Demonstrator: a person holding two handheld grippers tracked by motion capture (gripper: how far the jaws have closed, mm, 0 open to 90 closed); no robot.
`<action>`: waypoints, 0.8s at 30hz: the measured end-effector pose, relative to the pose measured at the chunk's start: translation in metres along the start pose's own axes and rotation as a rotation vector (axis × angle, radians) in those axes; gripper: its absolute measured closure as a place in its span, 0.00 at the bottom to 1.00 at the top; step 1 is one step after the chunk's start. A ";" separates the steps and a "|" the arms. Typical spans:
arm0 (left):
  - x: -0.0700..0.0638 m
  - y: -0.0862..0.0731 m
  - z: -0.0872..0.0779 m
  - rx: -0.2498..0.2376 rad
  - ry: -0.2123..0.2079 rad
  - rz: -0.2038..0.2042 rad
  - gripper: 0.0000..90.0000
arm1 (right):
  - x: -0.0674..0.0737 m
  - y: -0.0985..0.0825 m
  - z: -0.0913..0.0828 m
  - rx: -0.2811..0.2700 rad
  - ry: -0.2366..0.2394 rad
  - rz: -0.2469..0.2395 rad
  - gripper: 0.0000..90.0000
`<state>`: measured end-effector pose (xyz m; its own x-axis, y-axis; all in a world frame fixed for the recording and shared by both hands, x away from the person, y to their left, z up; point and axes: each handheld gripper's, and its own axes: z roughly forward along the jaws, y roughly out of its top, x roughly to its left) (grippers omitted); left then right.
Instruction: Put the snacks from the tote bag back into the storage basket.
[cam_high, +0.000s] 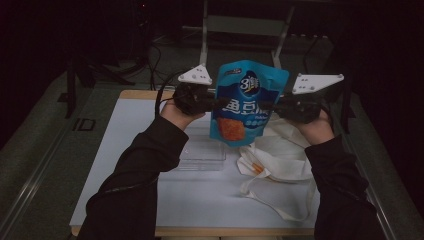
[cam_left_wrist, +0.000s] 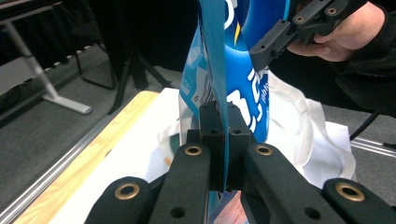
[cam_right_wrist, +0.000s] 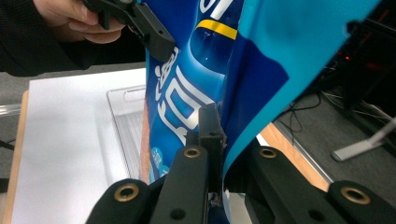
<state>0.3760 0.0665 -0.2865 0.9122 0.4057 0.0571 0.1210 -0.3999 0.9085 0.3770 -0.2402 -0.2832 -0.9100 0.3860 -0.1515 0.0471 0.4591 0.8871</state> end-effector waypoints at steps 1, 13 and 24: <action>0.001 -0.001 -0.003 0.002 0.002 0.003 1.00 | 0.001 0.002 0.003 0.001 0.004 -0.003 0.99; 0.014 -0.023 -0.038 0.007 0.053 -0.024 1.00 | 0.010 0.021 0.045 0.005 0.058 -0.020 0.99; 0.029 -0.051 -0.062 0.019 0.093 -0.053 1.00 | 0.019 0.028 0.083 0.010 0.085 -0.025 0.99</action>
<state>0.3718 0.1499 -0.3054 0.8644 0.5005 0.0478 0.1766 -0.3912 0.9032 0.3952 -0.1534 -0.2980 -0.9424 0.3057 -0.1355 0.0280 0.4761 0.8790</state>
